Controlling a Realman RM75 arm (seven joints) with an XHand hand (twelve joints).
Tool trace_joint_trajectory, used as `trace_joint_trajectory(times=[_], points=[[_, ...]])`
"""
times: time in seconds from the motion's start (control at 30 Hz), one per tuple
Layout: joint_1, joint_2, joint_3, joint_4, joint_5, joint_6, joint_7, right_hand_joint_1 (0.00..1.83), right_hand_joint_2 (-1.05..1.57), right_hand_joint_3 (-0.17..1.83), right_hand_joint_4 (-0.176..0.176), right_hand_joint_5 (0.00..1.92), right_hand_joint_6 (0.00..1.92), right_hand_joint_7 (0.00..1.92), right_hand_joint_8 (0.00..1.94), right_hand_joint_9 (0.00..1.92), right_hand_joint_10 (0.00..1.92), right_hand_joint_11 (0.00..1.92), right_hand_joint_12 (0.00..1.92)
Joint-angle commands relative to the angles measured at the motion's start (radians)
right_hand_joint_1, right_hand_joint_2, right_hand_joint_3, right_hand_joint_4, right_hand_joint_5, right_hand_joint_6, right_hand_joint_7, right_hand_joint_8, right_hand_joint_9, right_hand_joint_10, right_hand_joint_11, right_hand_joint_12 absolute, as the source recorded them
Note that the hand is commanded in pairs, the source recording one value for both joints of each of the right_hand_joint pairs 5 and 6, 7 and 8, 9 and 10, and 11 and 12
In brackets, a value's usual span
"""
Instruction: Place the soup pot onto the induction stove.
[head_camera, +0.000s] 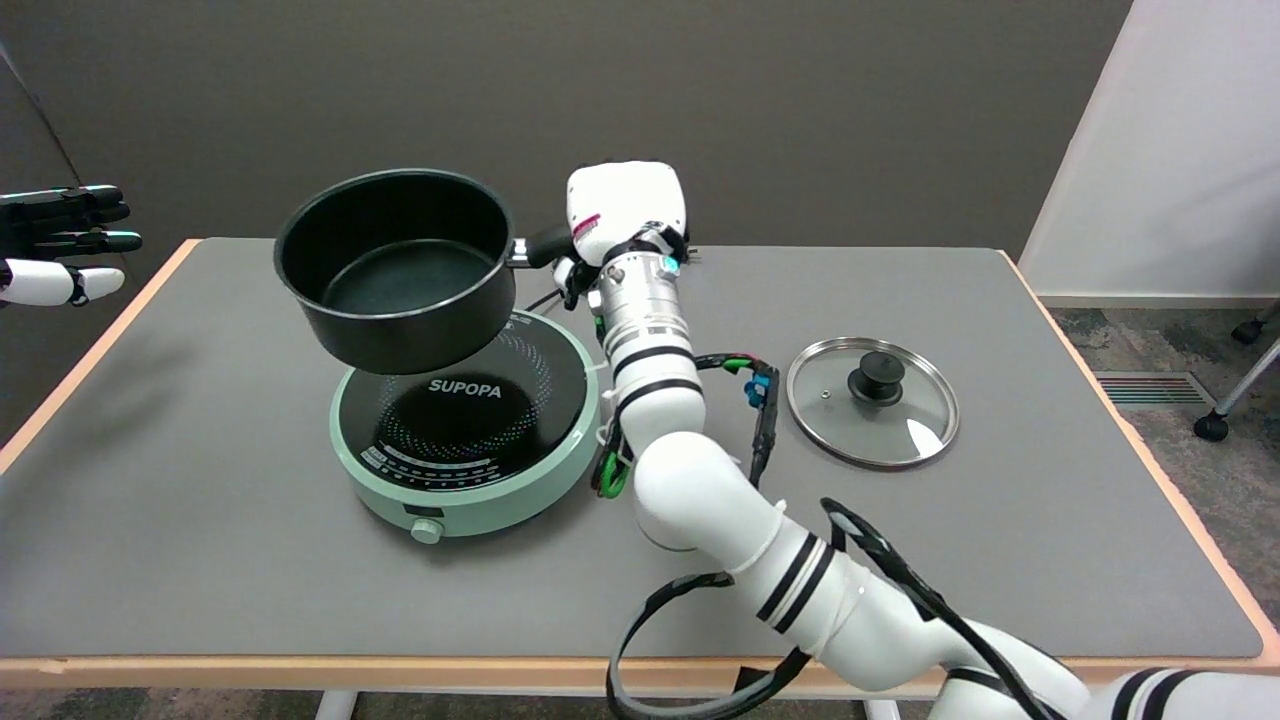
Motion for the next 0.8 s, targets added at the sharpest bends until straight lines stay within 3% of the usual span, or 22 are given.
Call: trace_joint_trajectory(times=[0.03,0.8], points=[[-0.046,-0.036,-0.019,0.054,0.031,0.093,-0.078,0.96,1.37,0.53,-0.044,1.92,1.92,1.92,1.92,1.92,1.92,1.92,1.92],[-0.133,-0.029,-0.028,0.099,0.081,0.139,-0.078,0.96,1.35,0.54,-0.049,1.92,1.92,1.92,1.92,1.92,1.92,1.92,1.92]])
